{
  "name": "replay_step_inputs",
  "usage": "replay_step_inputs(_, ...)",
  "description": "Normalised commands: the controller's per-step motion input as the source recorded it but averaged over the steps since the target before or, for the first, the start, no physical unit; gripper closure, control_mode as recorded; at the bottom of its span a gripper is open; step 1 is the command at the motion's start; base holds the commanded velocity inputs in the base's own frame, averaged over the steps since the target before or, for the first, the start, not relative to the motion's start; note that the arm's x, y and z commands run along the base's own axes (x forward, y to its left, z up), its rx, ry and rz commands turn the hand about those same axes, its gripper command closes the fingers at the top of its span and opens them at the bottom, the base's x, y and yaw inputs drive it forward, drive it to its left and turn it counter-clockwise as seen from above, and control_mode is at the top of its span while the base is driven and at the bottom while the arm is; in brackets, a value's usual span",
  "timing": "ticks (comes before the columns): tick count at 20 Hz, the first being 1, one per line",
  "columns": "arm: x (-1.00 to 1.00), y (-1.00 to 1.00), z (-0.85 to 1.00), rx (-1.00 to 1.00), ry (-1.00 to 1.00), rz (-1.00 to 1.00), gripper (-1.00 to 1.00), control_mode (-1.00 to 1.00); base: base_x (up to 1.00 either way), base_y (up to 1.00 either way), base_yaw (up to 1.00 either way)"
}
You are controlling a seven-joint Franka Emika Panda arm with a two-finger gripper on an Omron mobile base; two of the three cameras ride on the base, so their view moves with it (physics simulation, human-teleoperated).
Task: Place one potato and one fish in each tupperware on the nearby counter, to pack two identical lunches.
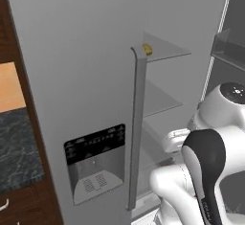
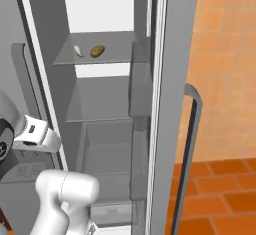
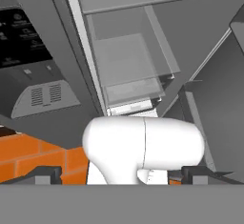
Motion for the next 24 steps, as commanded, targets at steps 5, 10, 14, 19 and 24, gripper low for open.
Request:
replay_step_inputs(5, 0.0, 0.0, 0.0, 0.0, 0.0, 0.0, -1.0, 1.0, -0.01, -0.32, -0.04)
replay_step_inputs(10, 0.0, 0.0, 0.0, 0.0, 0.0, 0.0, -1.0, 1.0, 0.11, -0.39, -0.11)
replay_step_inputs(14, 0.0, 0.0, 0.0, 0.0, 0.0, 0.0, -1.0, 1.0, 0.0, -0.18, -0.03)
replay_step_inputs(19, 0.0, 0.0, 0.0, 0.0, 0.0, 0.0, -1.0, 1.0, 0.0, 0.0, 0.0)
replay_step_inputs(24, 0.02, 0.0, 0.0, 0.0, -0.02, 0.01, -1.0, -1.0, 0.0, 0.0, 0.0)
